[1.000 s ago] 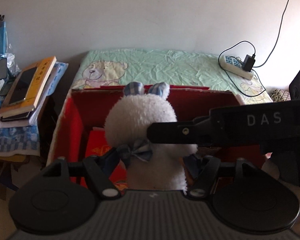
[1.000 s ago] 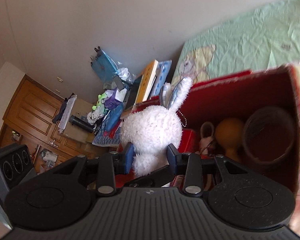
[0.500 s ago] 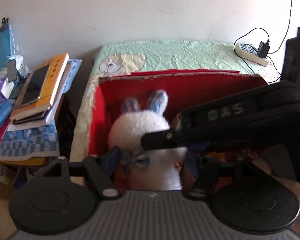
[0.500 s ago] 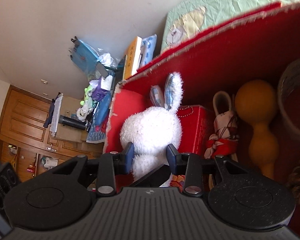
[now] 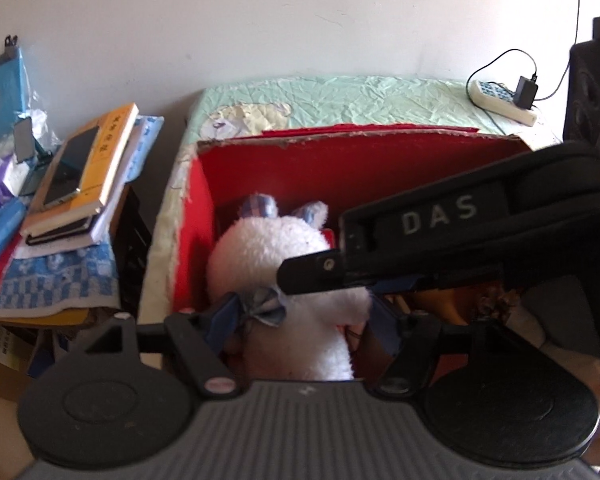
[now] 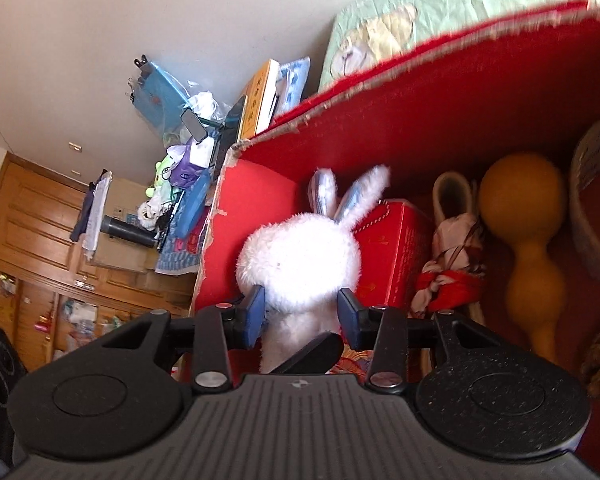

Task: Organize objects
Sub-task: 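Carry the held bunny plush with the right gripper over the red box, then lower the bunny plush into the red box and open the right gripper, then withdraw the right tool from the box toward the yellow tiger plush, then grasp the yellow tiger plush with the right gripper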

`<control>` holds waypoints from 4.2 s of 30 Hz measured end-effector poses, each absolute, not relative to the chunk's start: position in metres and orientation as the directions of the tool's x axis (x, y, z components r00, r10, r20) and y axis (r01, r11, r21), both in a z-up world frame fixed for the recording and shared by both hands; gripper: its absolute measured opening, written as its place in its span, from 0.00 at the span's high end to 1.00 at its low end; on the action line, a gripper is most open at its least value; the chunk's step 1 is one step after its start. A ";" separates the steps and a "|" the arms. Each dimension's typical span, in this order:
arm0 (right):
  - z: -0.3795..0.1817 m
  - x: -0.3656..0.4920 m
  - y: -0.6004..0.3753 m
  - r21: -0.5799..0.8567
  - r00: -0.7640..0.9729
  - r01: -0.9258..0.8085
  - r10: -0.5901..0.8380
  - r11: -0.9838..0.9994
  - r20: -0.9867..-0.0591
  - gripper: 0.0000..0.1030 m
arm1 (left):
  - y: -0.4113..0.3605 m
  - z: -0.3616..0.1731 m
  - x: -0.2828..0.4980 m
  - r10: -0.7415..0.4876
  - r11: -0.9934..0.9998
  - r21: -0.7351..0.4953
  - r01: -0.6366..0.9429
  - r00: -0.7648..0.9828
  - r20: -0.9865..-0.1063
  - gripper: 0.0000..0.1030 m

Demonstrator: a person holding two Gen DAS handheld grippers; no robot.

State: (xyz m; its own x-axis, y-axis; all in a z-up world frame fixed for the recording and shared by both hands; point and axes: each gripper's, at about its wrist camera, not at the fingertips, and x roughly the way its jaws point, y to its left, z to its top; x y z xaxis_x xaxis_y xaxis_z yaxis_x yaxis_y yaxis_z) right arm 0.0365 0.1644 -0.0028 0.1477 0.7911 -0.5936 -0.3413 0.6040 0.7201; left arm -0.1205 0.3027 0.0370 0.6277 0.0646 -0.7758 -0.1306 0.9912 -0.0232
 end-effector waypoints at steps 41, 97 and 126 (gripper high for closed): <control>0.022 -0.003 0.122 0.556 0.361 -0.430 0.700 0.711 -0.616 0.67 | 0.278 0.057 -0.133 0.153 0.967 -0.009 -0.255 0.608 -0.779 0.21; 0.012 0.012 -0.241 0.496 0.592 -0.145 0.477 0.856 -0.650 0.56 | -0.077 0.050 -0.014 -0.210 0.977 -0.152 0.148 0.571 -0.793 0.09; -0.069 0.133 -0.245 0.719 0.448 -0.053 0.660 0.693 -0.603 0.38 | -0.084 -0.020 0.093 -0.277 0.961 -0.238 0.141 0.456 -0.846 0.07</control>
